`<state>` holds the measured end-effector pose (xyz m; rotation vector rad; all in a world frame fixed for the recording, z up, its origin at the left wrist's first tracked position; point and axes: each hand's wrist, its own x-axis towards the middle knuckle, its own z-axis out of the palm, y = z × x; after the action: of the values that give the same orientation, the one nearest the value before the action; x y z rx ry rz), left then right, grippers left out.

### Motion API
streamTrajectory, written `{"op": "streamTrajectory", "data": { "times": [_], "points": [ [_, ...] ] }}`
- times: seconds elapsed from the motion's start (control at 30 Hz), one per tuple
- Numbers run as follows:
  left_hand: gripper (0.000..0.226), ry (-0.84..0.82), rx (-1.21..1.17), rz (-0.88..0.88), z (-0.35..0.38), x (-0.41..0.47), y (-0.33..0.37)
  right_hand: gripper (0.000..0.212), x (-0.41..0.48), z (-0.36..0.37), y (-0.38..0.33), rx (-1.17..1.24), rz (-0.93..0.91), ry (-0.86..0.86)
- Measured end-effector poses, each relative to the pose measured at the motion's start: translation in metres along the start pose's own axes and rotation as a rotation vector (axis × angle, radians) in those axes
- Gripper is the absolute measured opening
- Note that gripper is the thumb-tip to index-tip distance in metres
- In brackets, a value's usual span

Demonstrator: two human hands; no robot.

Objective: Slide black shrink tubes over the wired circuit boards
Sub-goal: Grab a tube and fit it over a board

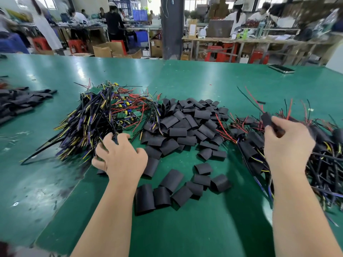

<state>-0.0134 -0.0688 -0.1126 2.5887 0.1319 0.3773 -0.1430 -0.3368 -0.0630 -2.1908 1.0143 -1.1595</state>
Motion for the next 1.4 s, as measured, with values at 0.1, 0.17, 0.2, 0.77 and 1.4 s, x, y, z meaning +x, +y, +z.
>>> {"op": "streamTrajectory", "data": {
  "times": [0.1, 0.17, 0.2, 0.77, 1.4],
  "points": [
    [0.046, -0.189, 0.018, -0.122, 0.003, 0.001, 0.001, 0.032, -0.008, 0.007, -0.007, -0.086, 0.022, -0.083],
    [0.046, -0.244, -0.001, -0.122, 0.005, -0.002, 0.005, 0.031, -0.014, 0.01, -0.014, -0.071, 0.017, -0.097],
    [0.047, -0.234, -0.026, -0.085, 0.005, -0.003, 0.007, 0.029, -0.018, 0.011, -0.018, -0.042, -0.006, -0.107],
    [0.05, -0.061, 0.042, 0.045, 0.006, 0.018, -0.005, 0.018, -0.051, 0.035, -0.04, 0.091, -0.206, -0.324],
    [0.026, -0.095, -0.307, -0.141, 0.007, 0.031, -0.009, 0.017, -0.052, 0.037, -0.04, 0.149, -0.214, -0.362]
  ]
}}
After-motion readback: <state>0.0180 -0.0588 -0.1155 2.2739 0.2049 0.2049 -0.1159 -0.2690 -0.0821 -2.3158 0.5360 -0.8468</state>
